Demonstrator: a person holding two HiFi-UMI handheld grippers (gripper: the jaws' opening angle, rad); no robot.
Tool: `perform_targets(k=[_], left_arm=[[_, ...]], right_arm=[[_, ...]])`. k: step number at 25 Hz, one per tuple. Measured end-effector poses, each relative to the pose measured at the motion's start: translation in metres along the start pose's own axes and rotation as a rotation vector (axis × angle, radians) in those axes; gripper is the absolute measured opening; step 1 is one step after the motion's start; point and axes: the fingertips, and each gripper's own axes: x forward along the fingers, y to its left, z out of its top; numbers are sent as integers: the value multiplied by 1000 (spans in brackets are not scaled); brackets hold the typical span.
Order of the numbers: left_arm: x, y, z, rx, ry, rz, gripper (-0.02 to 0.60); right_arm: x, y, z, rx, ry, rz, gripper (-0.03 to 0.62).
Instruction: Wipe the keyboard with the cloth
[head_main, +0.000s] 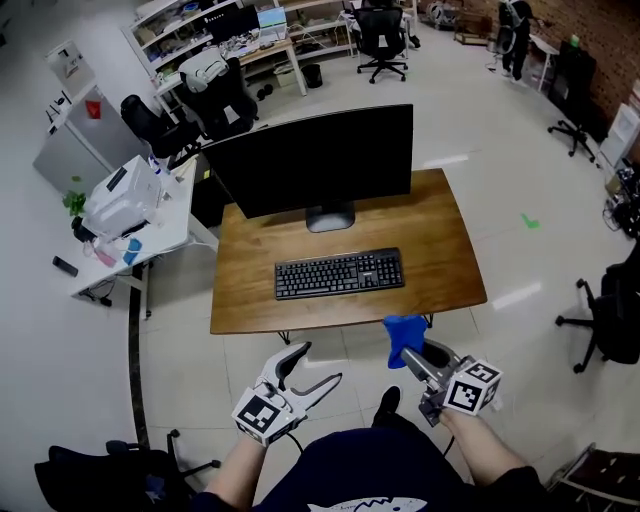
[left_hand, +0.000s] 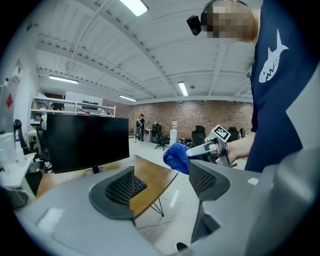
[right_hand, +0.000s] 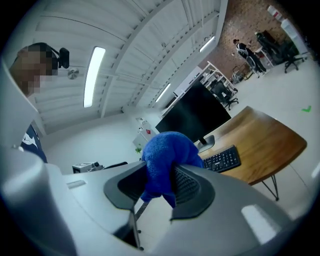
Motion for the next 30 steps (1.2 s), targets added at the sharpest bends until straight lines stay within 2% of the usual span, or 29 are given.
perform_targets(k=[3,6,11,15,20,24,30], left_arm=[[24,25,-1,20,5,25,334],[36,56,-19,4,47,62,333],[42,125,-65,-23,140,149,333],[47,184,-120,-68,231,185,334],[56,251,-180,-90,335,178,334],[67,297,-217,-109,386,158,334],[80,334,-266,-129,465,97,336]], right_arm=[[21,-28,11,-29,58,-8,141],[39,-57,9,-37,98,-38,141],[67,-109,1,-143,192,-144,141],[92,-155,0,-193,267,-236,141],[116,-208,-14,-255,400,-375,141],[134,-248,-20,-250,469,-474,141],[152,-299,-35,-244,557,-620,141]])
